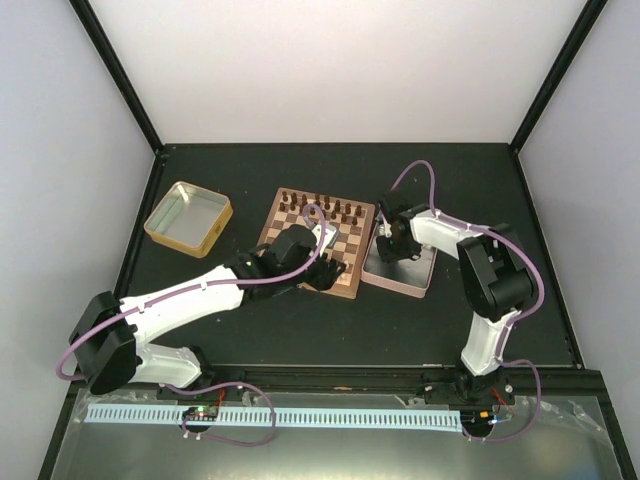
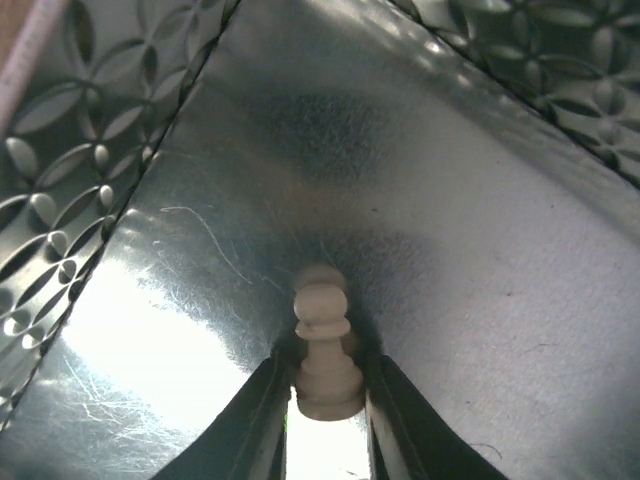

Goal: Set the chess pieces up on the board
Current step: Pick up the chess piece from the storage box.

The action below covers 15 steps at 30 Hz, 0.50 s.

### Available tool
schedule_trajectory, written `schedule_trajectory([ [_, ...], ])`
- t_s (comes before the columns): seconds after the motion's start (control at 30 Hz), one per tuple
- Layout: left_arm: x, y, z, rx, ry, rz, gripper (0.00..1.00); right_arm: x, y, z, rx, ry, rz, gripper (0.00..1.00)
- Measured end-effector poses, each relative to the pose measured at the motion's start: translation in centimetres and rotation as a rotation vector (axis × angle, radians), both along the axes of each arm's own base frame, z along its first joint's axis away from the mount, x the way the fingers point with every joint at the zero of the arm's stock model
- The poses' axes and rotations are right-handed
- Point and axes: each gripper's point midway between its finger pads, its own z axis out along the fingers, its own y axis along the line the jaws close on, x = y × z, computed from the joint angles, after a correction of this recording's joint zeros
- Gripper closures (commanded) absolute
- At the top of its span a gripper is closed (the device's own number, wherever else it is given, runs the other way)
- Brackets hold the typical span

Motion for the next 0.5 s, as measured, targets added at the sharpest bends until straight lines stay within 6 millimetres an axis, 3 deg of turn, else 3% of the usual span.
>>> schedule_trajectory([
  [0.13, 0.2, 0.1, 0.0, -0.006, 0.007, 0.007, 0.42, -0.1, 0.0, 0.0, -0.001, 0.0, 0.003, 0.92],
  [0.37, 0.9, 1.0, 0.7, -0.073, 0.062, 0.059, 0.41, -0.2, -0.4, 0.4, 0.005, -0.044, -0.002, 0.93],
  [0.43, 1.1, 1.3, 1.4, -0.114, 0.082, 0.071, 0.4, -0.7, -0.4, 1.2, 0.026, -0.075, 0.003, 0.93],
  [0.5, 1.2, 1.6, 2.1, -0.158, 0.112, 0.079, 0.4, -1.1, -0.1, 3.4, 0.083, -0.133, 0.018, 0.93],
])
